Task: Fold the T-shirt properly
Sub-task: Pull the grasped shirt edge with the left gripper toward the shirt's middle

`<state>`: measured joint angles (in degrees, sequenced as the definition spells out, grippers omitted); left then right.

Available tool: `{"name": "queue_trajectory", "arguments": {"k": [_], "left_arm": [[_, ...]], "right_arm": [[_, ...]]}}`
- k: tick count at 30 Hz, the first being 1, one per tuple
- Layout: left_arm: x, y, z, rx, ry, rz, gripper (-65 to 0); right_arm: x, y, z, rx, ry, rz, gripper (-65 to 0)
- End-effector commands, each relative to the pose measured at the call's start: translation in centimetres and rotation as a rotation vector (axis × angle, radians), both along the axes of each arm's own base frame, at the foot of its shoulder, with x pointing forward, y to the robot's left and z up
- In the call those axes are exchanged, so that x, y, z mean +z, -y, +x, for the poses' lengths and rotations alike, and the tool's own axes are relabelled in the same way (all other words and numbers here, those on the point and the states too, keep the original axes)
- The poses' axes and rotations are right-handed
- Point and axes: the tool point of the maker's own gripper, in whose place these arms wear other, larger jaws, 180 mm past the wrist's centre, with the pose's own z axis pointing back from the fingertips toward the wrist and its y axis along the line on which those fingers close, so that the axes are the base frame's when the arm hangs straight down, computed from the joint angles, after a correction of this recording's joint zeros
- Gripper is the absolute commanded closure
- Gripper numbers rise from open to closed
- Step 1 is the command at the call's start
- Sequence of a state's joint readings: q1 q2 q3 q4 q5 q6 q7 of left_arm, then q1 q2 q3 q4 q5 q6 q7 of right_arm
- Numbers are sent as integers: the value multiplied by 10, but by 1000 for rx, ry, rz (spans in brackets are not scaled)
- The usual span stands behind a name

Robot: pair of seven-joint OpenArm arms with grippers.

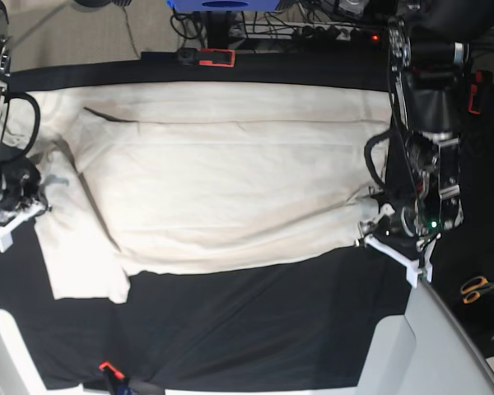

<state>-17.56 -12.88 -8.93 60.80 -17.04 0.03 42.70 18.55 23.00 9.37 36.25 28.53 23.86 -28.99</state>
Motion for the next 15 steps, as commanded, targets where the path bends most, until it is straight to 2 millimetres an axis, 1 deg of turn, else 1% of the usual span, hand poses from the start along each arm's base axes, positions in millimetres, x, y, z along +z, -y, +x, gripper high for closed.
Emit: {"name": "queue_trajectory", "arguments": {"k": [1, 3, 11, 13, 15], "left_arm": [[12, -7, 13, 13, 41, 8, -459], [5, -10, 15, 29, 46, 5, -459], [-31, -17, 1, 71, 30, 5, -457], [-35, -17, 0, 75, 34, 5, -457], [-37, -8, 1, 71, 42, -8, -457]], "right_arm": [[15, 12, 12, -10, 47, -14, -6], [14, 12, 11, -10, 46, -14, -6], [15, 12, 11, -9, 47, -14, -6], [15, 12, 11, -9, 47, -14, -6], [15, 12, 11, -9, 47, -14, -6]]}}
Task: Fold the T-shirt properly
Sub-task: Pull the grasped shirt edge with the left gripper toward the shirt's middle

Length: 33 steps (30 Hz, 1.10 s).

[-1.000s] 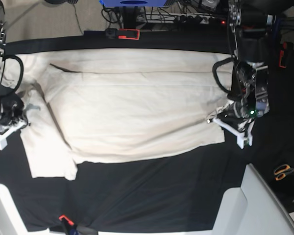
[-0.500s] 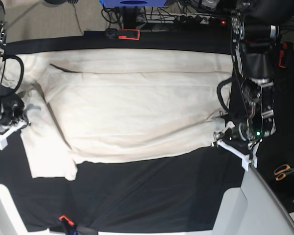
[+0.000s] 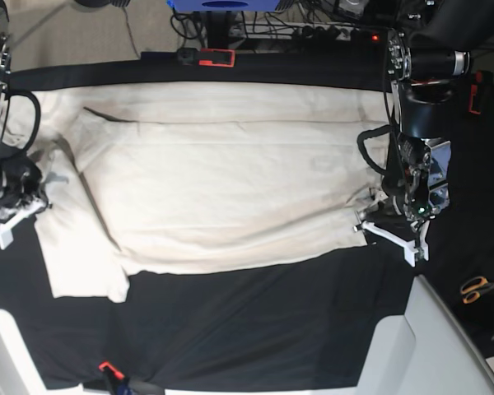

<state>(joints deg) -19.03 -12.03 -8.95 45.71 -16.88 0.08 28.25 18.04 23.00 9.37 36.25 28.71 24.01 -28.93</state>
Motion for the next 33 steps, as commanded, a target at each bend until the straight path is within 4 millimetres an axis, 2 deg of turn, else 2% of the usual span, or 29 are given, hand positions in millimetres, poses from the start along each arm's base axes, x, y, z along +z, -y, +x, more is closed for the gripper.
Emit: {"name": "queue_trajectory", "arguments": {"k": [1, 7, 11, 18, 22, 25, 29, 33], "left_arm": [[8, 3, 10, 1, 31, -10, -457], [9, 15, 15, -7, 41, -31, -457], [11, 15, 17, -7, 47, -31, -457], [24, 15, 33, -6, 78, -32, -457], [21, 17, 36, -7, 73, -43, -457], [11, 26, 36, -48, 82, -72, -457], [2, 29, 33, -48, 72, -86, -457], [3, 30, 34, -51, 77, -87, -456]], "right_arm": [[17, 13, 15, -10, 52, -17, -6], [18, 12, 16, -10, 54, -18, -6], [18, 12, 16, -10, 54, -18, -6], [18, 12, 16, -10, 54, -18, -6], [18, 12, 16, -10, 54, -18, -6], [18, 12, 16, -10, 54, -18, -6], [18, 12, 16, -10, 54, -18, -6], [18, 12, 16, -10, 54, -18, -6]]}}
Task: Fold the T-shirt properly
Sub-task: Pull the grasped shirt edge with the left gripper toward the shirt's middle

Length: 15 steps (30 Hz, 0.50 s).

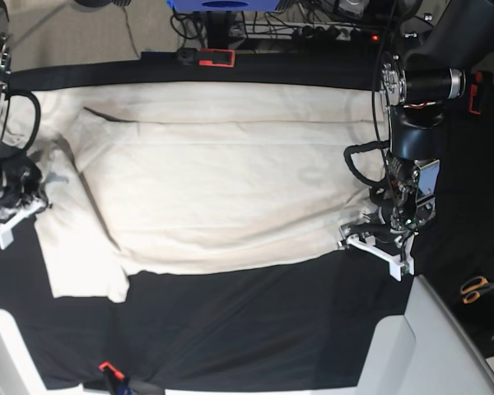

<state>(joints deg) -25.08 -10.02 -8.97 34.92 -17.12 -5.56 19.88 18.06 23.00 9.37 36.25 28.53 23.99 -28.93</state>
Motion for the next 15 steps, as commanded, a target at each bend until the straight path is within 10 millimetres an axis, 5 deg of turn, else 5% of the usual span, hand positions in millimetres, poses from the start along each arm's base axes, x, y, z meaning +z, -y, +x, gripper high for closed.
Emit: {"name": "queue_trajectory", "arguments": {"k": [1, 11, 15], "left_arm": [[4, 1, 3, -4, -10, -14, -456], [6, -4, 2, 101, 23, -165, -453], [3, -6, -3, 107, 15, -167, -359]], "right_arm": [[18, 12, 16, -11, 55, -15, -6], [20, 14, 19, -18, 78, -19, -6], [20, 14, 19, -20, 81, -19, -6]]}}
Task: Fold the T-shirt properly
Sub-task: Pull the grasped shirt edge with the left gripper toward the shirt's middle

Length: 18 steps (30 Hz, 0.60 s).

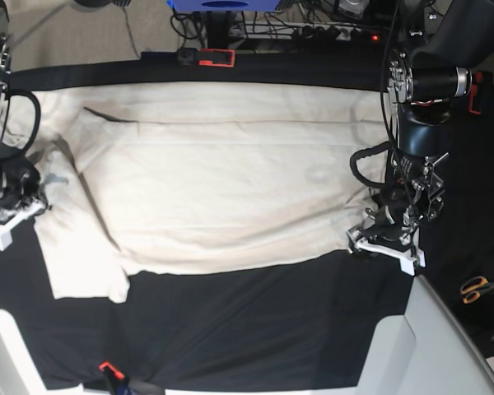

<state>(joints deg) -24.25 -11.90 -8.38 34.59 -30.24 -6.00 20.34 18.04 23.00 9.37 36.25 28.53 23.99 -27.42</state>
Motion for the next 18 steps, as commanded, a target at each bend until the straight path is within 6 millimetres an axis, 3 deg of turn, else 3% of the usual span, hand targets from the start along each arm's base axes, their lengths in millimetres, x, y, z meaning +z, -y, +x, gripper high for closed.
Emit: {"name": "queue_trajectory", "arguments": {"k": [1, 5, 13, 18], "left_arm": [[0, -1, 0, -4, -18, -6, -327], [-1, -1, -2, -4, -21, -6, -221], [-1, 1, -1, -6, -21, -8, -145], [0, -1, -1, -5, -19, -5, -59]], "right_arm": [[18, 13, 15, -14, 57, -15, -6], [18, 13, 15, -14, 57, -15, -6], [18, 13, 15, -14, 57, -15, -6], [18, 13, 15, -14, 57, -15, -6]]}}
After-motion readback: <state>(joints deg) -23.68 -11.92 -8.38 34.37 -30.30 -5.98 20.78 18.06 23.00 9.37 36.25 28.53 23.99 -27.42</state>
